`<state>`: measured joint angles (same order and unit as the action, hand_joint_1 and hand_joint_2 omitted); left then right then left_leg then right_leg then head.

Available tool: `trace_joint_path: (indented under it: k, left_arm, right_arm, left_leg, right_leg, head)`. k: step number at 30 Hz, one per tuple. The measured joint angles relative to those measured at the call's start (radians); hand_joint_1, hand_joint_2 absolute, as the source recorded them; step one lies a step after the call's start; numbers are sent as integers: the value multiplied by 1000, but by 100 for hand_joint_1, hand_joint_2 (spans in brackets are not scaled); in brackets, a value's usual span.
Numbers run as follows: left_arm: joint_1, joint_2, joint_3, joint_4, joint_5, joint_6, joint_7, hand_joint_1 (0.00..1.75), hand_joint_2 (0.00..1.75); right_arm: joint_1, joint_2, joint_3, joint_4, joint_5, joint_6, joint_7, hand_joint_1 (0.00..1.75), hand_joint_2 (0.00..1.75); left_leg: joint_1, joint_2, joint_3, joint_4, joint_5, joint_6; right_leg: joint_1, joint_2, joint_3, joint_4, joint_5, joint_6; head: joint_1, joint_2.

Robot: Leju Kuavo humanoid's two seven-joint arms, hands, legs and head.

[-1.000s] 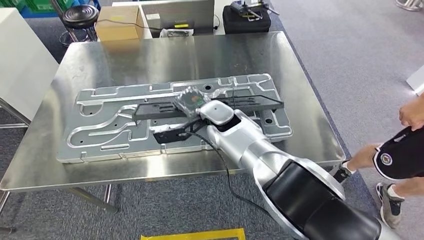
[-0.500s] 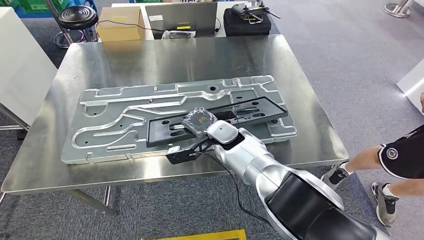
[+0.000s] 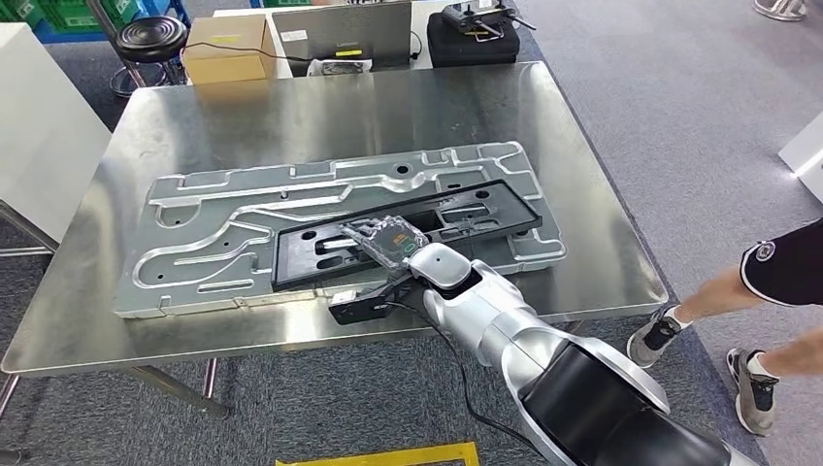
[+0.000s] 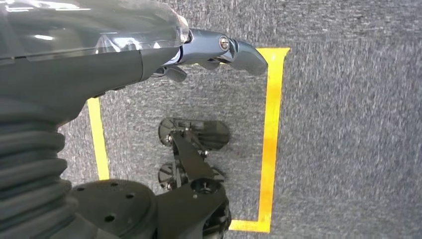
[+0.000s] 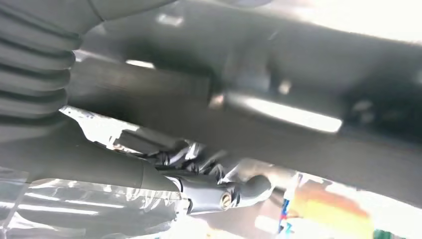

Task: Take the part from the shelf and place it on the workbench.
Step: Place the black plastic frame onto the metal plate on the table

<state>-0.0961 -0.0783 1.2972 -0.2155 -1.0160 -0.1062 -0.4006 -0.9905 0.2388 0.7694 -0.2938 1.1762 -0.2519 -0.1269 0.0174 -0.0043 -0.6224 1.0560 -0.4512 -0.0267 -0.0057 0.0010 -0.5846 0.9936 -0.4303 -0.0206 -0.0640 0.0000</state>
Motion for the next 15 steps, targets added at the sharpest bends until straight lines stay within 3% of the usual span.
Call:
trace_joint_path:
  k: [3,4,5,6,8,10,13,15]
  left_arm:
    - [0,1,-6,0,-2,1,2,0,0]
    - [0,1,-7,0,-2,1,2,0,0]
    - [0,1,-8,0,-3,2,3,0,0]
    - [0,1,-9,0,-3,3,3,0,0]
    - [-2,1,-10,0,-3,5,4,0,0]
    - [-5,1,-11,0,-3,6,6,0,0]
    - [-5,1,-12,0,-2,6,8,0,0]
    - [-6,-1,-12,0,1,6,8,0,0]
  right_arm:
    - [2,-6,-19,-1,-22,-35,-18,0,0]
    - [3,-9,-27,-1,-31,-45,-27,0,0]
    - [4,-11,-36,-1,-42,-54,-36,0,0]
    - [5,-13,-47,-2,-53,-63,-46,0,0]
    - [3,-17,-71,-5,-69,-77,-61,0,0]
    - [-1,-21,-89,-9,-77,-86,-70,0,0]
    - [-2,-25,-108,-15,-94,-116,-94,0,0]
    - [-6,-26,-124,-21,-117,-145,-121,0,0]
  left_leg:
    - [3,0,-82,187,-93,-7]
    - [3,0,-100,229,-104,-9]
    - [3,1,-101,233,-95,-10]
    - [4,1,-82,195,-68,-10]
    - [5,2,-12,57,-6,-7]
    - [2,1,27,-26,16,3]
    - [0,-1,25,-35,16,21]
    - [2,-1,26,-40,20,32]
  right_leg:
    - [1,-2,0,-2,3,-6]
    - [2,-1,-1,-1,2,-6]
    - [2,-1,-2,1,1,-6]
    - [2,-1,-2,4,0,-4]
    - [3,0,-2,12,-6,2]
    - [7,1,-8,20,-9,11]
    - [9,1,-13,23,-9,25]
    - [6,0,-26,53,-31,36]
  head:
    - [0,0]
    - [0,0]
    - [0,0]
    - [0,0]
    - [0,0]
    - [0,0]
    - [0,0]
    - [0,0]
